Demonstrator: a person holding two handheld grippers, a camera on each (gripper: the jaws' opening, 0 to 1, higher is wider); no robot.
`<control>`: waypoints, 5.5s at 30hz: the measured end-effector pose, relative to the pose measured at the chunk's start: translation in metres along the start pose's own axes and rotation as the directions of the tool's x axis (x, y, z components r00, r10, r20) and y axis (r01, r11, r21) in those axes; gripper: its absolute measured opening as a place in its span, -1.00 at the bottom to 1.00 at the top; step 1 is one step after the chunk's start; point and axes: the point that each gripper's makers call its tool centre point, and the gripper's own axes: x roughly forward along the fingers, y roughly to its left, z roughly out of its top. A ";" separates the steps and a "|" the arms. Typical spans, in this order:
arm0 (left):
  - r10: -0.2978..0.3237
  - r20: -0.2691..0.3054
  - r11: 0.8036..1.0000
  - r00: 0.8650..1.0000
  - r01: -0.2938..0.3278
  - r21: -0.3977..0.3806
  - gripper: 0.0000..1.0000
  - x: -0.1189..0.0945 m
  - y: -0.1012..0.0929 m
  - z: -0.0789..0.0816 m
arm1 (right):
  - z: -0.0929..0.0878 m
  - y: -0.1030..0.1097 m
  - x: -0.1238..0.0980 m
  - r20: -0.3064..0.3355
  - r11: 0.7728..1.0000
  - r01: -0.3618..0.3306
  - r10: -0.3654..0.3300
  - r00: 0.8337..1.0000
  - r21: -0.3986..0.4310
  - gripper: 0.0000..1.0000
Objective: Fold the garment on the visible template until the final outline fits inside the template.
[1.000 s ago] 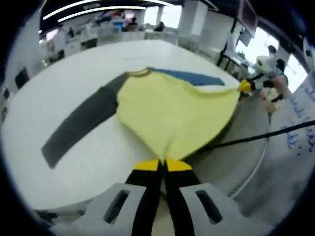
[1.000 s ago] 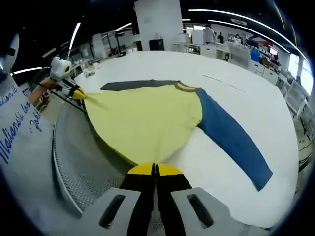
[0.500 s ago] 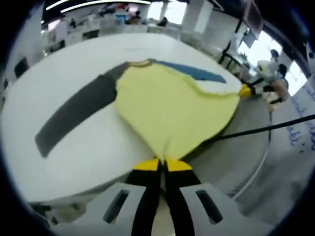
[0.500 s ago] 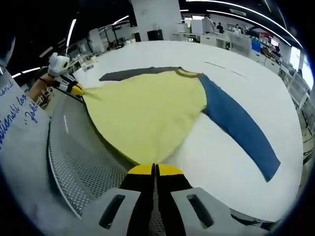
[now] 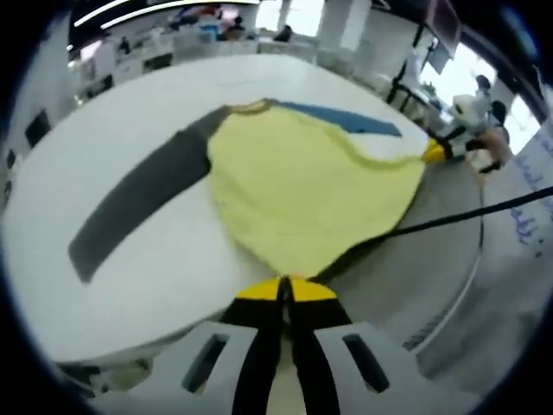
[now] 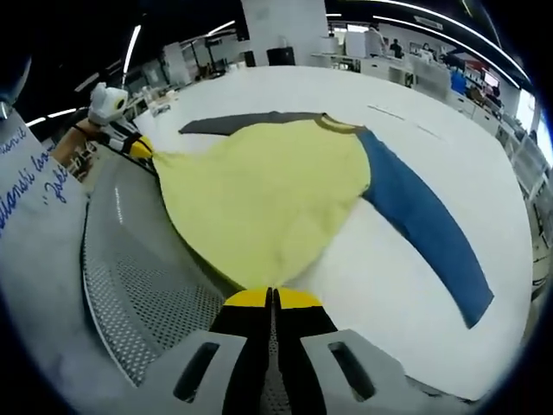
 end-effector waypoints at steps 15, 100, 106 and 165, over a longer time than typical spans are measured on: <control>0.017 0.032 1.000 0.999 -0.017 0.022 -1.00 -0.006 0.004 0.016 | 0.007 -0.008 -0.007 0.024 0.999 0.039 -0.039 0.999 -0.022 -0.98; 0.043 0.205 0.993 0.978 -0.064 0.098 -0.26 -0.024 -0.009 0.078 | 0.091 -0.039 -0.031 0.310 0.982 0.140 -0.095 0.946 -0.128 -0.03; 0.035 0.217 0.990 0.975 -0.063 0.124 -0.17 -0.024 -0.008 0.087 | 0.101 -0.044 -0.033 0.335 0.982 0.144 -0.096 0.937 -0.123 0.08; -0.034 0.217 0.971 0.975 -0.019 0.237 0.98 0.010 0.050 0.163 | 0.154 -0.088 0.006 0.267 0.983 0.132 -0.094 0.959 -0.127 0.89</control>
